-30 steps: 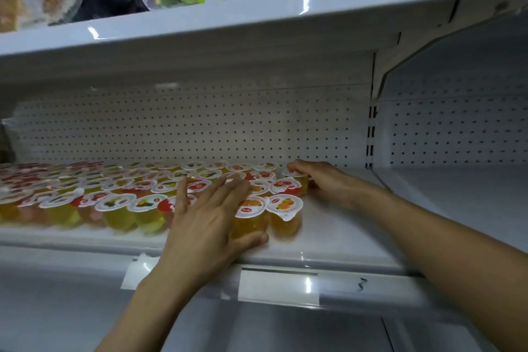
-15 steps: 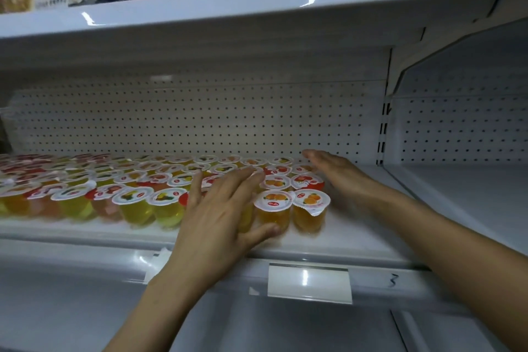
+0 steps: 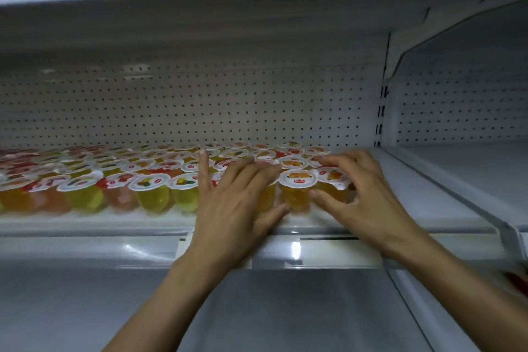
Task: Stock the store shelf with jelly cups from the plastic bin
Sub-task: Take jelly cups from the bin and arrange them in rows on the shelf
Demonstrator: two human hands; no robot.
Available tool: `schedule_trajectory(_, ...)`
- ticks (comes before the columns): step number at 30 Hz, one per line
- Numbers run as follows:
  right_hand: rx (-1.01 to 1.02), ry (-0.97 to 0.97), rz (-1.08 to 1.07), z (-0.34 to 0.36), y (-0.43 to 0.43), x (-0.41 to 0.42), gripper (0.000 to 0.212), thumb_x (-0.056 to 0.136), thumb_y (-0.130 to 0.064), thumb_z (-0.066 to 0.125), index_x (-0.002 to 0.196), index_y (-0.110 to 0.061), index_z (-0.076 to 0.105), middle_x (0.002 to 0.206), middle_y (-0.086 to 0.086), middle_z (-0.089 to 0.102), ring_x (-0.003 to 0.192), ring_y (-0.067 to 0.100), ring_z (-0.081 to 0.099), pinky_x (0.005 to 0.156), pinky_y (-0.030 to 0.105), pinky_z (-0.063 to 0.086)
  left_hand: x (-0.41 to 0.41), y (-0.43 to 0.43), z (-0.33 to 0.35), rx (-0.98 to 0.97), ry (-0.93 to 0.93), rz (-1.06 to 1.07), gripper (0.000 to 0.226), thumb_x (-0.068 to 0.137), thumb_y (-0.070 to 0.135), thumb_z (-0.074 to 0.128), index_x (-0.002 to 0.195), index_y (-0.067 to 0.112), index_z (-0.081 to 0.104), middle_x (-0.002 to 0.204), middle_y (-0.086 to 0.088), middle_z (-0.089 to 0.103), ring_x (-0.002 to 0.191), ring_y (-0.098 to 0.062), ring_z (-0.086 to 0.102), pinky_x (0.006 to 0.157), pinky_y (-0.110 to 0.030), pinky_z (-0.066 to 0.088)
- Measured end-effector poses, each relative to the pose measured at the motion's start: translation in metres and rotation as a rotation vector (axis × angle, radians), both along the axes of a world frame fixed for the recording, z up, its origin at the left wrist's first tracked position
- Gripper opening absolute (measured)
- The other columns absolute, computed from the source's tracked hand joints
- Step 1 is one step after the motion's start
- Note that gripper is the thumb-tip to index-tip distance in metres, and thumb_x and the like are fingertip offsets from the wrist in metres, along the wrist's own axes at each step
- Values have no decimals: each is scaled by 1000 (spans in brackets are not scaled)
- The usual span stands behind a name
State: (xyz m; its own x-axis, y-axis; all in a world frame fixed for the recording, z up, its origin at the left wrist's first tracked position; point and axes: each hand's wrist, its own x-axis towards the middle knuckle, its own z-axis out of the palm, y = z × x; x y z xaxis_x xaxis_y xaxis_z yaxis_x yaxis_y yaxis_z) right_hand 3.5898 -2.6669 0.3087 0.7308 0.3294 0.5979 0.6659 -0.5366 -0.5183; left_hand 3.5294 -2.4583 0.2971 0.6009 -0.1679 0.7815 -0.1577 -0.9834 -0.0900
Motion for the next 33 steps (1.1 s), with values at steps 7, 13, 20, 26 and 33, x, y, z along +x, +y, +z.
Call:
schedule_trajectory(7, 90, -20, -18, -7, 1, 3, 30, 85, -22, 70, 113, -30, 61, 115, -9, 42, 100, -11, 47, 88, 8, 40, 5, -14, -3, -20, -6, -7, 37, 88, 49, 49, 119, 37, 64, 116, 14, 67, 124, -17, 55, 110, -71, 7)
schedule_trajectory(13, 128, -31, -38, -9, 3, 2, 29, 85, -19, 70, 112, -25, 63, 116, -5, 43, 97, -1, 50, 87, 15, 45, 8, -18, 0, -26, 38, 35, 39, 86, 50, 43, 117, 38, 64, 115, 13, 67, 121, -17, 57, 111, -68, 7)
schedule_trajectory(20, -63, -163, -82, -1, 5, -8, 49, 84, -40, 67, 131, -32, 53, 142, -2, 33, 132, 14, 25, 109, 37, 32, -9, -5, 3, -33, 35, 50, 55, 84, 58, 45, 131, 32, 56, 130, 10, 59, 121, -14, 56, 111, -70, 8)
schedule_trajectory(26, -316, -332, -19, -1, 15, -9, 49, 83, -32, 71, 130, -30, 58, 140, 0, 50, 131, 25, 38, 102, 45, 32, -15, 16, -5, -29, 83, 47, 52, 88, 51, 39, 130, 28, 58, 126, 6, 61, 121, -19, 56, 112, -67, 12)
schedule_trajectory(33, -341, -390, -87, -9, 22, -4, 44, 86, -40, 52, 126, -26, 59, 123, 1, 61, 119, 27, 51, 98, 38, 26, -8, 18, -6, -44, 52, 13, 46, 88, 43, 43, 129, 29, 57, 122, 5, 63, 114, -20, 59, 113, -60, 21)
